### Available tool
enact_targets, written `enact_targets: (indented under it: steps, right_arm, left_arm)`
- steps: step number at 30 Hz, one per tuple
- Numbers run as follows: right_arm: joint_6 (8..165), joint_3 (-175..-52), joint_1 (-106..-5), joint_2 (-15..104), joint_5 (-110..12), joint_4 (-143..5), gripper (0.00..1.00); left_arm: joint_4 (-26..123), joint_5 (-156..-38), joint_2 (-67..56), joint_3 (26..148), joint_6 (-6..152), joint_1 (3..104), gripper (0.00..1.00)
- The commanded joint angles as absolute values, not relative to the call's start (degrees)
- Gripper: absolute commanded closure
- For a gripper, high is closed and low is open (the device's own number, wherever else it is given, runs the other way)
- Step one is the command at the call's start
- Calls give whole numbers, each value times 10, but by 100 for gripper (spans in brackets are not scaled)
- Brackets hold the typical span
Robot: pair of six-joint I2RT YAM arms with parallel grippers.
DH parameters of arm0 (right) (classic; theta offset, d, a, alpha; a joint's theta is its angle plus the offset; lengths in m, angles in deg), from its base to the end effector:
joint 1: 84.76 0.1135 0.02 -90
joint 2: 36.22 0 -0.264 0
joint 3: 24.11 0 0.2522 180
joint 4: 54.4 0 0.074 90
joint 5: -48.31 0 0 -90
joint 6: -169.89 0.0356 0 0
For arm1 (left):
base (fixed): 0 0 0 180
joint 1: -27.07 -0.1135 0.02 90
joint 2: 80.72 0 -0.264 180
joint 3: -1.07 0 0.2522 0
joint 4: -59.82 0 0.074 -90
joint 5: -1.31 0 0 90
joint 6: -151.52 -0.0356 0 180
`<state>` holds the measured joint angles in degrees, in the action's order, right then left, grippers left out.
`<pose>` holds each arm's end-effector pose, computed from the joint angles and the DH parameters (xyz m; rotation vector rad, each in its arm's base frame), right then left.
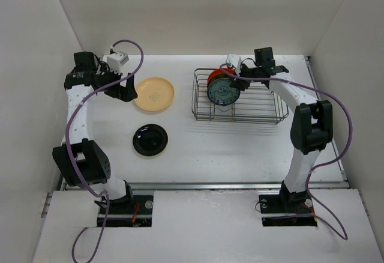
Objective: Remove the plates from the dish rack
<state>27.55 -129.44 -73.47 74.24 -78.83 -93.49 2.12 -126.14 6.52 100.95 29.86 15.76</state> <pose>0.4242 0.1066 0.2669 -1.3997 1.6748 0.3600 0.3235 0.0426 0.3600 0.6823 2.0805 -0.3555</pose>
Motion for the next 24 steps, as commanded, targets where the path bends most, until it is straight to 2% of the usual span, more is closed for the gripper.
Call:
enact_targets:
  steps: [1, 7, 24]
  right_arm:
    - [283, -1326, -735, 750, -795, -924, 54]
    - [293, -1321, -735, 751, -769, -913, 64]
    - [348, -1244, -709, 707, -705, -822, 78]
  left_arm:
    - [24, -1277, 65, 1038, 305, 160, 0]
    - [24, -1272, 70, 1048, 310, 160, 0]
    - [29, -1267, 48, 1023, 316, 160, 0]
